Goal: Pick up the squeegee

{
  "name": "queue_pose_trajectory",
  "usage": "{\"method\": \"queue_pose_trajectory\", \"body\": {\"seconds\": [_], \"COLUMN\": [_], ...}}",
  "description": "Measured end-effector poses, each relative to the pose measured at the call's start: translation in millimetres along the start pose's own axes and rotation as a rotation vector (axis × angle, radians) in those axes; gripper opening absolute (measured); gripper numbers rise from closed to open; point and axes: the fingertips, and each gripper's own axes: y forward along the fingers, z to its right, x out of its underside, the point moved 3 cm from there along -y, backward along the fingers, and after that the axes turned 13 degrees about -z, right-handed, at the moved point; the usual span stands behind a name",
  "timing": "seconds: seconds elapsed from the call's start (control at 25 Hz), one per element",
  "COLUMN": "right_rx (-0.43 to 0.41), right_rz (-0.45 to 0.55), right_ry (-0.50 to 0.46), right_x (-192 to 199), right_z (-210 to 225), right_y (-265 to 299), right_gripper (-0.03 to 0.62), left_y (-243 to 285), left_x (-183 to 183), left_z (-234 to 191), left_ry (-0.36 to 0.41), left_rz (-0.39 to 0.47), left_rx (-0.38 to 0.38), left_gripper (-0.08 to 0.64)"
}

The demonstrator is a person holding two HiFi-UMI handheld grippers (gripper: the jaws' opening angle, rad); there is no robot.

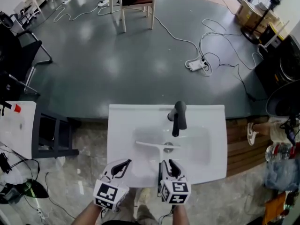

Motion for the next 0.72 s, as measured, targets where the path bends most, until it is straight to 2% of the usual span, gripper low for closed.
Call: {"method": "queue_pose_trajectory", "body": {"seconds": [0.32,0.72], "right_rx": [-0.013,-0.02], "right_rz": [-0.132,-0.243], "right_ry": [0.051,0.077], "right_x": [8.4,16.5], "right_z": [1.0,4.6], "right_y": [33.1,58.8], "right_gripper": [0.184,0.206], "left_y": [7.8,16.3], "left_x": [-2.3,-3.2], "left_z": [-6.4,-15.4], "left_ry": [0.001,-0.014], "left_rz": [-0.009,-0.016], "left_rx": [0.011,0.012], "left_gripper": [0.002,0.002]}}
